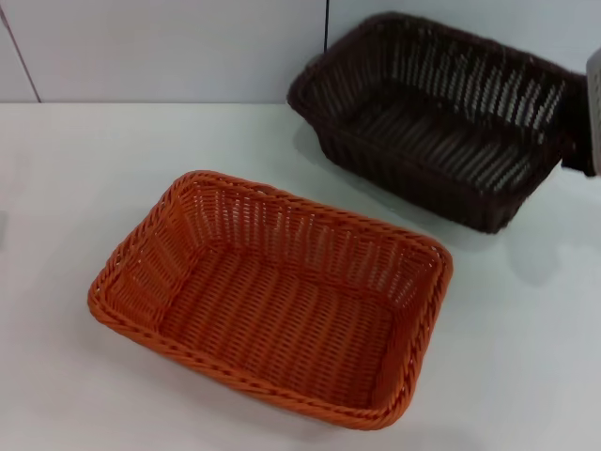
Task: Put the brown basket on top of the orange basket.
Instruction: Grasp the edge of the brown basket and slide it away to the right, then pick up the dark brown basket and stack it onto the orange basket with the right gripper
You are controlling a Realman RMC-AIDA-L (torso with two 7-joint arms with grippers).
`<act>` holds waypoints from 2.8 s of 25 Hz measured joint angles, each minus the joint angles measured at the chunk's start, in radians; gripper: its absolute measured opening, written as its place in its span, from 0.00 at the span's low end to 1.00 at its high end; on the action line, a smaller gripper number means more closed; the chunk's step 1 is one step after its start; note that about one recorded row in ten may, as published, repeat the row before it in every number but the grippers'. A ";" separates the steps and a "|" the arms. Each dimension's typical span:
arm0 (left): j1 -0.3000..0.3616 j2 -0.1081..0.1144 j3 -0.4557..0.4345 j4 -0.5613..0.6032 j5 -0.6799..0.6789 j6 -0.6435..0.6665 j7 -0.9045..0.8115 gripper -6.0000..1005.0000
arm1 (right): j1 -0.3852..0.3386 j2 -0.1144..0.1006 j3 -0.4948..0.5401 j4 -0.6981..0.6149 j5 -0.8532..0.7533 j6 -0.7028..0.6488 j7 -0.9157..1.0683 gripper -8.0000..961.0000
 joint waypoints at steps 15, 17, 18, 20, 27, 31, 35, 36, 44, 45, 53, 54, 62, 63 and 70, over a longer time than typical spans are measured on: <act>0.028 0.019 -0.020 -0.035 0.003 0.000 0.004 0.76 | -0.014 0.001 -0.105 -0.307 0.134 -0.067 0.114 0.27; 0.031 0.024 -0.030 -0.040 0.003 0.001 0.007 0.76 | -0.015 0.001 -0.149 -0.320 0.136 -0.078 0.134 0.27; 0.033 0.027 -0.033 -0.042 0.003 0.002 0.008 0.76 | -0.016 0.001 -0.175 -0.325 0.136 -0.083 0.144 0.27; 0.033 0.027 -0.033 -0.042 0.003 0.002 0.008 0.76 | -0.017 0.002 -0.216 -0.334 0.137 -0.087 0.166 0.26; 0.040 0.034 -0.035 -0.046 0.002 0.003 0.009 0.76 | -0.013 0.001 -0.249 -0.434 0.191 -0.147 0.191 0.26; 0.040 0.032 -0.035 -0.045 0.002 0.003 0.009 0.76 | -0.020 0.002 -0.262 -0.485 0.243 -0.216 0.204 0.25; 0.047 0.029 -0.035 -0.047 0.002 0.003 0.009 0.76 | -0.059 0.000 -0.295 -0.534 0.310 -0.252 0.203 0.25; 0.049 0.029 -0.035 -0.048 0.002 0.003 0.009 0.76 | -0.069 0.000 -0.302 -0.548 0.315 -0.256 0.202 0.25; 0.051 0.025 -0.033 -0.043 0.002 -0.004 0.009 0.76 | -0.083 -0.001 -0.318 -0.593 0.332 -0.299 0.194 0.25; 0.051 0.025 -0.033 -0.043 0.002 -0.004 0.009 0.76 | -0.084 -0.002 -0.315 -0.598 0.354 -0.319 0.183 0.25; 0.051 0.022 -0.035 -0.039 0.002 -0.008 0.009 0.76 | -0.105 -0.002 -0.319 -0.632 0.455 -0.447 0.129 0.25; 0.051 0.022 -0.035 -0.039 0.002 -0.008 0.009 0.76 | -0.106 -0.002 -0.319 -0.635 0.461 -0.461 0.124 0.25; 0.053 0.024 -0.050 -0.028 0.002 -0.009 0.009 0.76 | -0.110 -0.005 -0.261 -0.631 0.485 -0.511 0.039 0.25; 0.053 0.024 -0.050 -0.028 0.002 -0.009 0.009 0.76 | -0.110 -0.005 -0.261 -0.631 0.485 -0.511 0.039 0.25; 0.052 0.024 -0.060 -0.027 0.002 -0.011 0.009 0.76 | -0.114 -0.006 -0.240 -0.636 0.521 -0.580 0.015 0.25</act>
